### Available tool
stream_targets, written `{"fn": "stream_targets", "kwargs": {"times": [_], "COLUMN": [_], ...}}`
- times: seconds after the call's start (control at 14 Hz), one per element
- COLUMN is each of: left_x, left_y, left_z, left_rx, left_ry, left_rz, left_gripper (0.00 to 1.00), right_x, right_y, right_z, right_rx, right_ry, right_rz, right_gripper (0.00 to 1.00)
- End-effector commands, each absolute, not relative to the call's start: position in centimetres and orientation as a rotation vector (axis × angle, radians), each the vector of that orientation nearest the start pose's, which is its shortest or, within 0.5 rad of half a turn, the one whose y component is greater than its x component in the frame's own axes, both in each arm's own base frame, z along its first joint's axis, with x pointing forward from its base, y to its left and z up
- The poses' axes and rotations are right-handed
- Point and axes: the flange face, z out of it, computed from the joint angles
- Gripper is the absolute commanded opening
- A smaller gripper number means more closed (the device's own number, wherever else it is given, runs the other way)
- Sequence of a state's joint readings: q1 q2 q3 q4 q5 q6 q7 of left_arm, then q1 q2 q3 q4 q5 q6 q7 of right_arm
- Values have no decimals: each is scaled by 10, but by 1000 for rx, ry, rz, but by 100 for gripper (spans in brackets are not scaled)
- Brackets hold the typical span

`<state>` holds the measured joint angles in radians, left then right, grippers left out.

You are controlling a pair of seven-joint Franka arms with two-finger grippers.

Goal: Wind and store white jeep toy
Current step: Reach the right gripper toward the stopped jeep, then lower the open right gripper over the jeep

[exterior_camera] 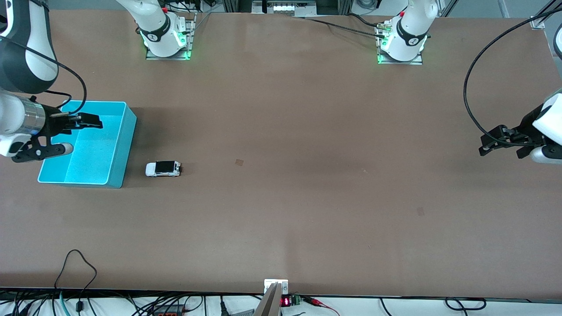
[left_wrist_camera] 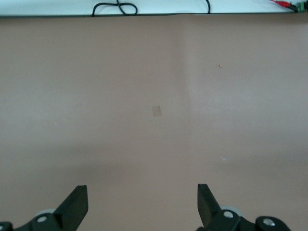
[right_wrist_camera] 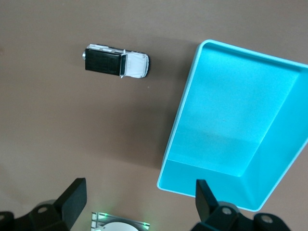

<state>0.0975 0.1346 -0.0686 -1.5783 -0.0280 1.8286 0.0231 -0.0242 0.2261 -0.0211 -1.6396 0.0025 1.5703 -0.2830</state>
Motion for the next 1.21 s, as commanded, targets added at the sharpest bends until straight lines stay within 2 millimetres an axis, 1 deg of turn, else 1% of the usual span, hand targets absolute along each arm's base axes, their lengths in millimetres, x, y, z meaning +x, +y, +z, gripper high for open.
{"fn": "stream_targets", "kwargs": {"times": [0.0,0.07,0.14,0.29,0.36,0.5,0.71,0.79,0.93,1.0,1.14], "left_x": [612,611,610,607,603,596,592,592,593,593,595], "left_y": [11,14,18,21,21,17,13,14,14,16,14], "left_z": [590,596,596,602,600,609,613,611,611,612,610], "left_rx": [-3184,-3184,-3188,-3196,-3198,-3200,-3202,-3202,-3201,-3186,-3183], "left_ry": [-115,-124,-134,-128,-119,-110,-98,-100,-110,-96,-50], "left_rz": [-168,-174,-155,-127,-83,-84,-84,-77,-86,-89,-82], "left_gripper": [100,100,100,100,100,100,100,100,100,100,100], "right_x": [592,593,592,588,589,591,592,591,589,588,589], "right_y": [-18,-11,-8,11,12,3,2,2,5,10,24], "right_z": [452,447,443,431,425,416,403,397,384,380,371], "right_rx": [-3013,-3008,-3020,-3040,-3003,-2918,-2829,-2794,-2741,-2730,-2688], "right_ry": [-507,-569,-624,-813,-930,-1129,-1335,-1409,-1519,-1544,-1662], "right_rz": [433,423,416,385,352,284,242,225,192,183,180], "right_gripper": [100,100,100,100,100,100,100,100,100,100,100]}}
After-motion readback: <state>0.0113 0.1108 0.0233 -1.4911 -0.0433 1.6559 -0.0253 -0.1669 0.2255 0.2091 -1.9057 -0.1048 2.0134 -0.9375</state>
